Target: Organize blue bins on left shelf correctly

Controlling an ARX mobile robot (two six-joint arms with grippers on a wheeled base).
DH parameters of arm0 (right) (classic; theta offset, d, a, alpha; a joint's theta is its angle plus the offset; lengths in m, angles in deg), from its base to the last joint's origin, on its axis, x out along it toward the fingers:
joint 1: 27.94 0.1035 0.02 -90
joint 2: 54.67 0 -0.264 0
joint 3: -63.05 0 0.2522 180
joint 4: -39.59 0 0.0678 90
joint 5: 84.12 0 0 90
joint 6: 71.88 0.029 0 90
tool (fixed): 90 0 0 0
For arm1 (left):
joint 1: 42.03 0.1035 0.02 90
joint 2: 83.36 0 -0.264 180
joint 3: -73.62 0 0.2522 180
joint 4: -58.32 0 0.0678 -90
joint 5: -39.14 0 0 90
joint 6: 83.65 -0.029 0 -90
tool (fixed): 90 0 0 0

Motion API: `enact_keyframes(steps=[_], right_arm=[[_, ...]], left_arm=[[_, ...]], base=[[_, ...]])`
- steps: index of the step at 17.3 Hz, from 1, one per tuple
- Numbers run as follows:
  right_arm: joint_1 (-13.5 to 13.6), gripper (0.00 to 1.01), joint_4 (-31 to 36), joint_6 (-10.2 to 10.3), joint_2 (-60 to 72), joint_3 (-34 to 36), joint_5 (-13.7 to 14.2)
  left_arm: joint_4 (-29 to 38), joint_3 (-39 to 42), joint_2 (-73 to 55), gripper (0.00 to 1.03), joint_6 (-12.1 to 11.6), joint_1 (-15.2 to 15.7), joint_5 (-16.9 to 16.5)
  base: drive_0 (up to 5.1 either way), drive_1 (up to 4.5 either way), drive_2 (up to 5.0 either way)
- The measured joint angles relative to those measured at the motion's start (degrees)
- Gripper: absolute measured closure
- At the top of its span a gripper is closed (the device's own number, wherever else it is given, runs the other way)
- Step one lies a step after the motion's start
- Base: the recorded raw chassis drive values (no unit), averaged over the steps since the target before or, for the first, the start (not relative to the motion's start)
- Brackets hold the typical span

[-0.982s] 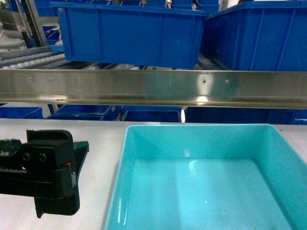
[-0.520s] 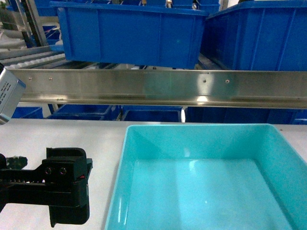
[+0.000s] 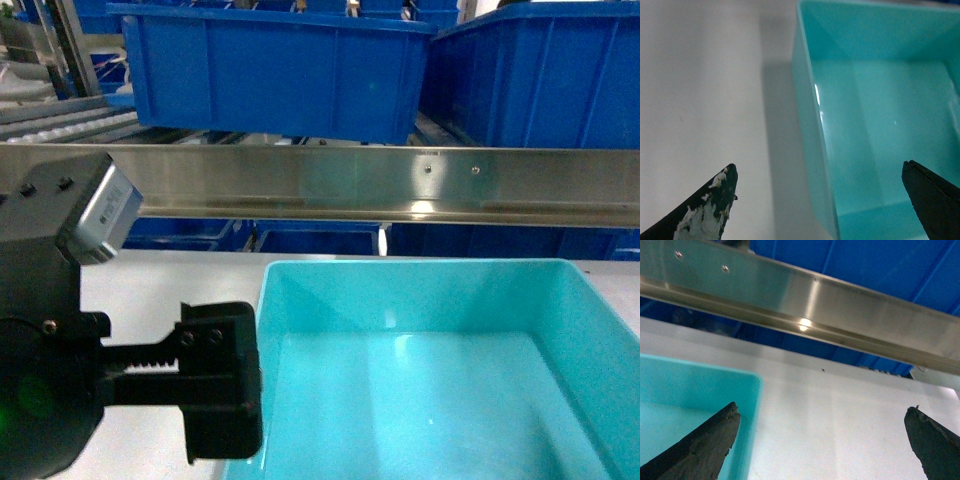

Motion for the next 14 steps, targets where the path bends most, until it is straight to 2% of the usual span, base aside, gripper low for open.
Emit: enact_keyframes(steps=[2, 4, 5, 11, 14], right_arm=[[-0.31, 0.03, 1.01, -1.53, 4.94, -0.68, 3.34], [-2.32, 0.03, 1.4, -1.75, 9.44, -1.07, 3.41], [-3.32, 0.03, 1.79, -1.66, 11.02, -1.79, 2.86], [-4.31, 0.03, 2.01, -1.27, 14.05, -1.22, 2.32], [-4.33, 0.03, -0.31, -1.27, 13.88, -0.72, 1.68]], left_arm=[[-2.82, -0.59, -2.73, 0.05, 3.82, -2.05, -2.19], [-3.08, -0.98, -6.01, 0.05, 6.93, -4.13, -1.88], [-3.08, -1.73, -7.58, 0.05, 7.54, -4.15, -1.11], [-1.79, -3.52, -12.52, 0.05, 7.74, -4.15, -0.66], [-1.92, -4.72, -13.18, 0.05, 7.74, -4.83, -0.59]], base=[[0.0, 0.0, 0.0], [0.0, 0.0, 0.0], [0.0, 0.0, 0.0], [0.0, 0.0, 0.0], [0.0, 0.0, 0.0]])
